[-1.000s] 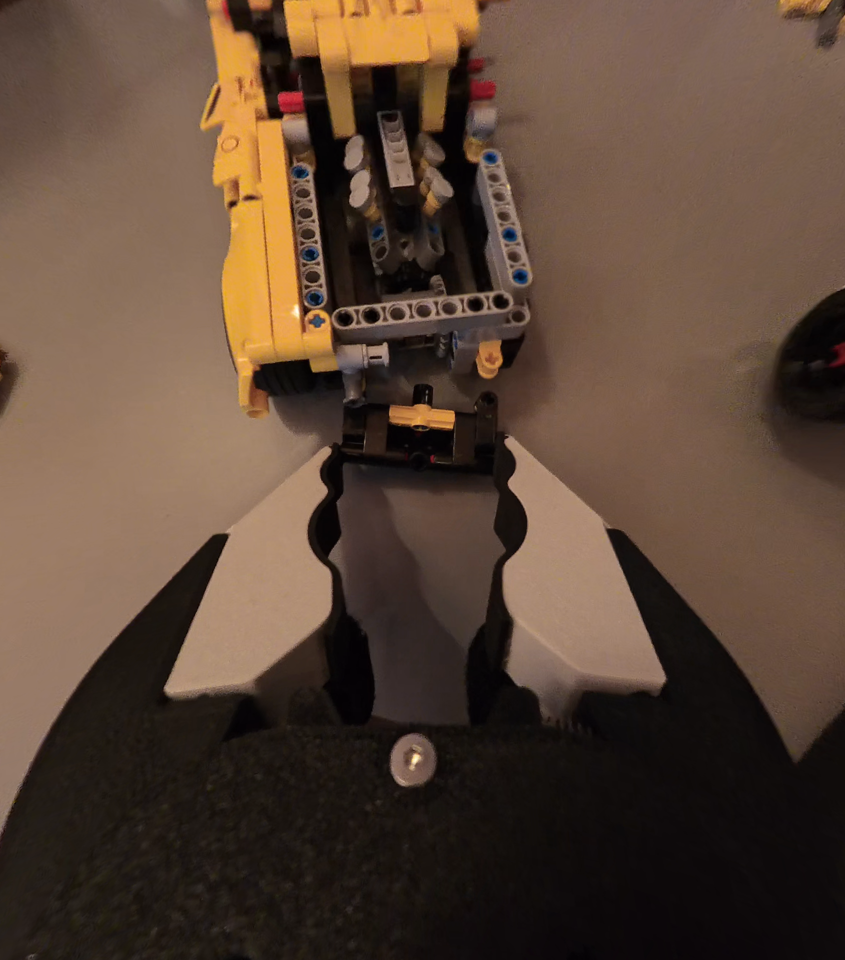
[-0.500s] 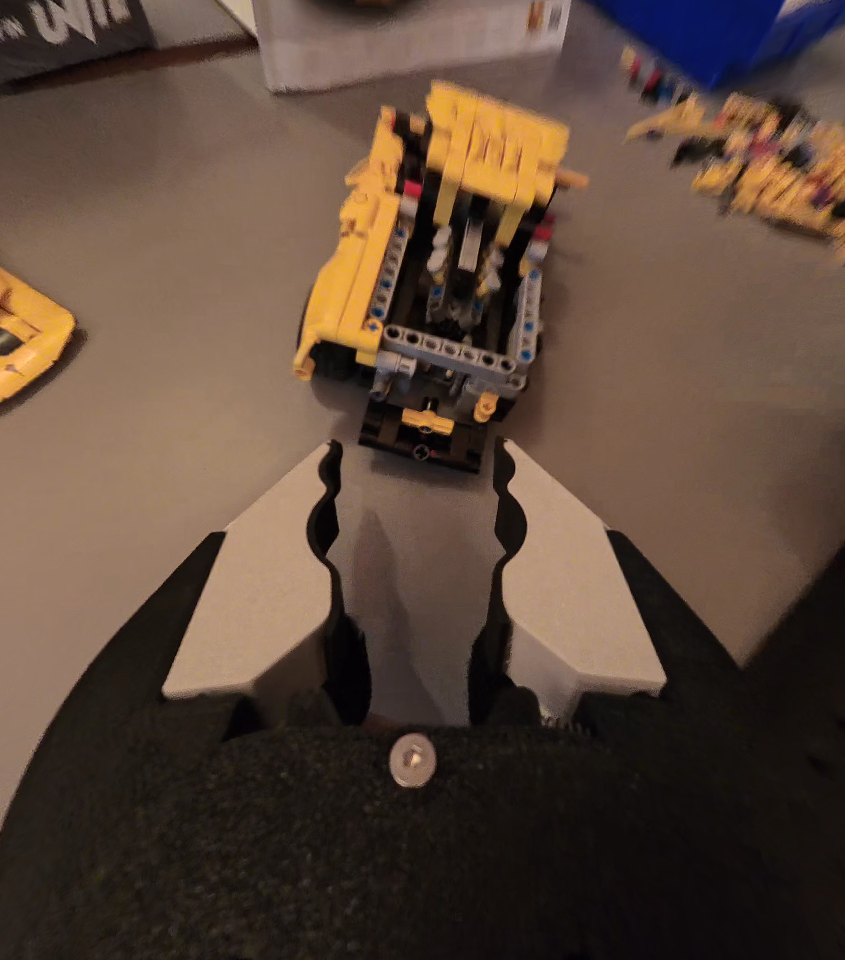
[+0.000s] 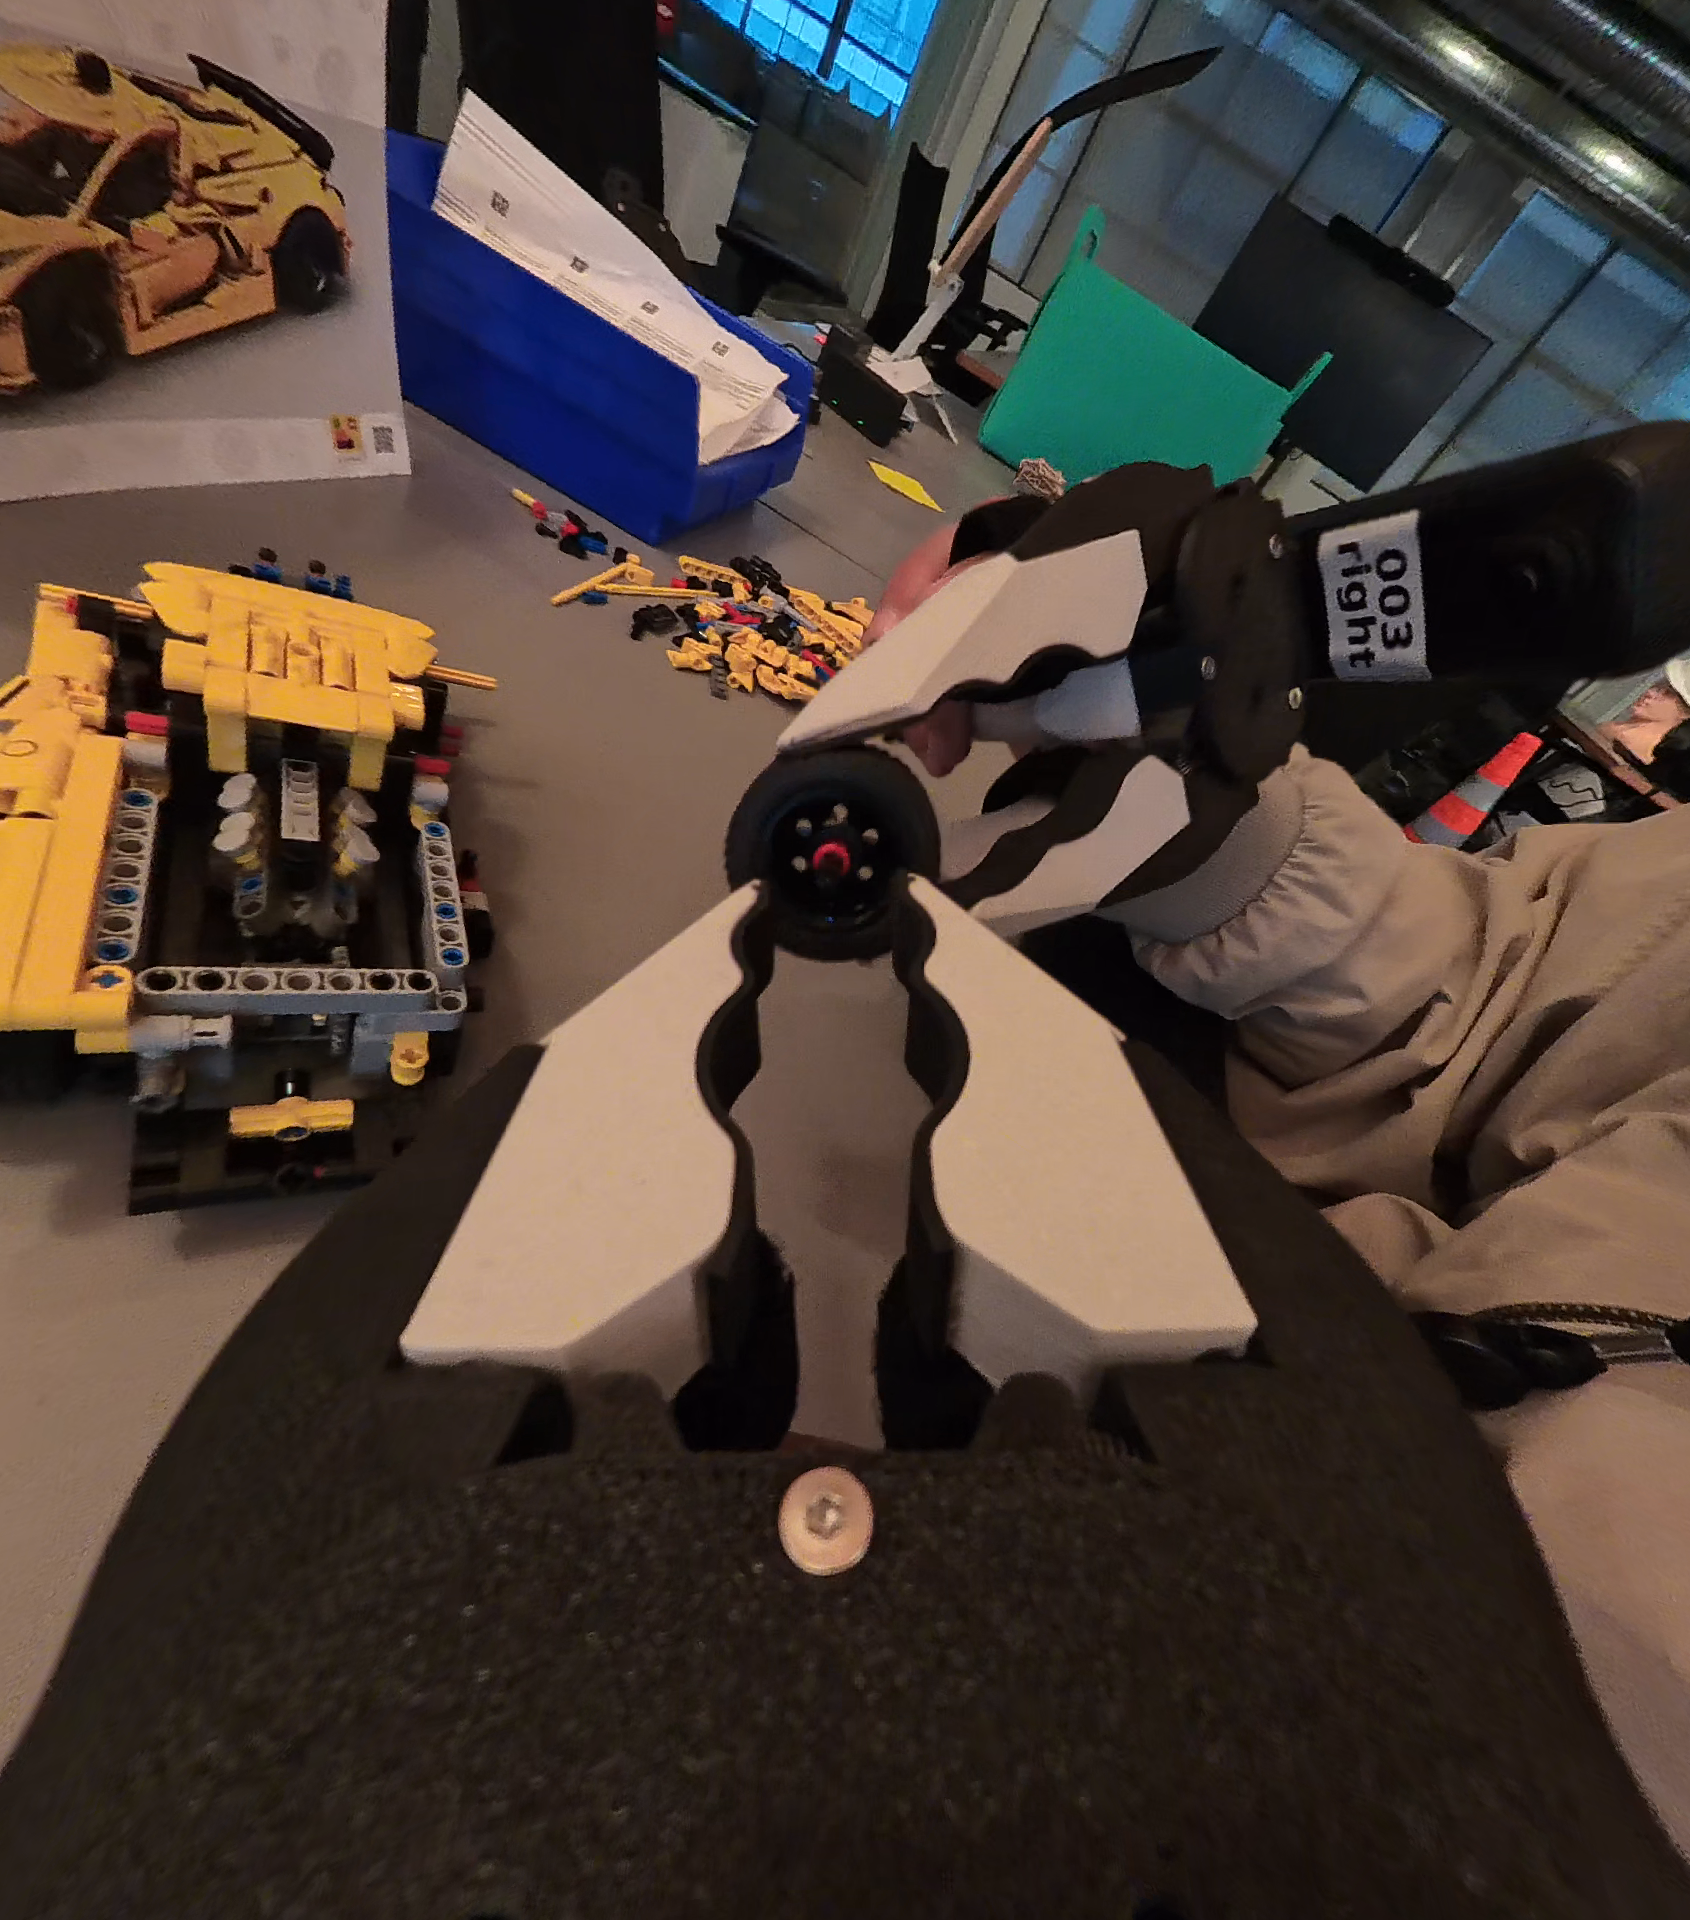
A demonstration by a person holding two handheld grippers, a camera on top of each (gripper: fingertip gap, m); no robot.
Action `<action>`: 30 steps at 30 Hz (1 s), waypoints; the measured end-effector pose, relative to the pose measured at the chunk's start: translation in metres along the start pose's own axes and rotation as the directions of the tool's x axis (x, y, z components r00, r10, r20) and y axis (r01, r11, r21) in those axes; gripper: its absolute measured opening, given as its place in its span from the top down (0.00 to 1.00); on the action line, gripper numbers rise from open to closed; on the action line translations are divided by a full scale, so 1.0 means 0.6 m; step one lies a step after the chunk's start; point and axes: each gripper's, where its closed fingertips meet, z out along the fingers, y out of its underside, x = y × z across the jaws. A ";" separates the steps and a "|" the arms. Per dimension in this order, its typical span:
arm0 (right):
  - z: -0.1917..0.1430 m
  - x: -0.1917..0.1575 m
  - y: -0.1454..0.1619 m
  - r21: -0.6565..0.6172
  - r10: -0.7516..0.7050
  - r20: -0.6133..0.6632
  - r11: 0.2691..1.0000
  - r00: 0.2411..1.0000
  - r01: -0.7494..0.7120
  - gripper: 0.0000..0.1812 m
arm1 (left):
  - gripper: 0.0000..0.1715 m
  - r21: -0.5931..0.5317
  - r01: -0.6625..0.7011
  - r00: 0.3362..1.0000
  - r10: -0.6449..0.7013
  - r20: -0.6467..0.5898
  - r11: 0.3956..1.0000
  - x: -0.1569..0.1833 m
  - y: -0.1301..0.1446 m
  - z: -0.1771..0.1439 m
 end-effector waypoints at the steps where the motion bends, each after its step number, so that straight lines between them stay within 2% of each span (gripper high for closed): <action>1: 0.003 -0.005 0.001 -0.011 -0.014 0.009 1.000 1.000 0.014 0.78 | 0.88 -0.002 0.002 1.000 -0.002 -0.001 1.000 0.000 0.003 0.002; 3: 0.008 -0.013 0.003 -0.028 -0.040 0.019 0.999 0.999 0.040 0.78 | 0.97 -0.041 -0.008 1.000 0.008 0.021 0.999 -0.007 0.018 0.008; 5: 0.012 -0.019 0.011 -0.058 -0.055 0.034 0.997 0.998 0.057 0.77 | 0.98 -0.064 -0.019 0.999 0.021 0.032 0.998 -0.010 0.027 0.010; 7: 0.012 -0.012 0.009 -0.043 -0.039 -0.002 0.998 0.999 0.039 0.77 | 0.98 -0.025 -0.041 0.998 0.042 0.042 0.999 -0.010 0.020 0.010; 10: 0.000 0.008 0.007 -0.002 0.226 -0.096 0.974 0.969 -0.227 0.73 | 0.99 0.074 0.012 1.000 -0.011 -0.011 0.997 -0.004 -0.001 0.005; 12: -0.003 0.004 -0.004 0.071 0.448 -0.028 0.893 0.894 -0.445 0.63 | 0.99 0.140 0.006 1.000 -0.002 -0.027 0.990 -0.003 -0.012 0.000; 13: -0.003 -0.005 -0.009 0.091 0.549 0.050 0.829 0.834 -0.551 0.56 | 0.99 0.171 -0.017 0.999 0.025 -0.044 0.985 0.003 -0.017 -0.002; 14: -0.006 -0.014 -0.018 0.117 0.612 0.136 0.771 0.779 -0.626 0.54 | 0.99 0.185 -0.014 0.996 0.029 -0.083 0.983 0.014 -0.019 -0.003; 16: -0.022 -0.017 -0.044 0.206 0.669 0.310 0.646 0.675 -0.735 0.61 | 0.99 0.211 0.037 0.983 0.002 -0.181 0.977 0.034 -0.026 -0.006; 17: -0.030 -0.010 -0.054 0.238 0.688 0.378 0.575 0.620 -0.783 0.60 | 0.99 0.220 0.060 0.977 -0.012 -0.214 0.974 0.039 -0.027 -0.008; 18: -0.036 -0.004 -0.060 0.253 0.694 0.423 0.527 0.582 -0.812 0.64 | 0.99 0.217 0.085 0.968 -0.029 -0.250 0.972 0.044 -0.027 -0.009; 19: -0.039 -0.003 -0.063 0.249 0.690 0.454 0.508 0.563 -0.824 0.65 | 0.99 0.221 0.106 0.960 -0.041 -0.277 0.969 0.049 -0.027 -0.011; 21: -0.034 -0.005 -0.059 0.232 0.684 0.451 0.531 0.573 -0.815 0.66 | 0.99 0.207 0.107 0.956 -0.044 -0.290 0.973 0.051 -0.023 -0.010; 23: -0.034 -0.002 -0.063 0.234 0.686 0.472 0.507 0.553 -0.829 0.74 | 0.99 0.196 0.118 0.946 -0.050 -0.321 0.973 0.059 -0.019 -0.009; 24: -0.034 0.000 -0.064 0.226 0.694 0.481 0.493 0.536 -0.840 0.74 | 0.99 0.200 0.135 0.941 -0.063 -0.332 0.970 0.059 -0.021 -0.010; 27: -0.029 -0.002 -0.064 0.185 0.704 0.456 0.523 0.544 -0.832 0.75 | 0.99 0.205 0.203 0.920 -0.115 -0.375 0.958 0.056 -0.021 -0.014; 30: -0.027 -0.012 -0.063 0.166 0.682 0.422 0.590 0.598 -0.790 0.76 | 0.99 0.208 0.201 0.919 -0.111 -0.378 0.957 0.058 -0.014 -0.015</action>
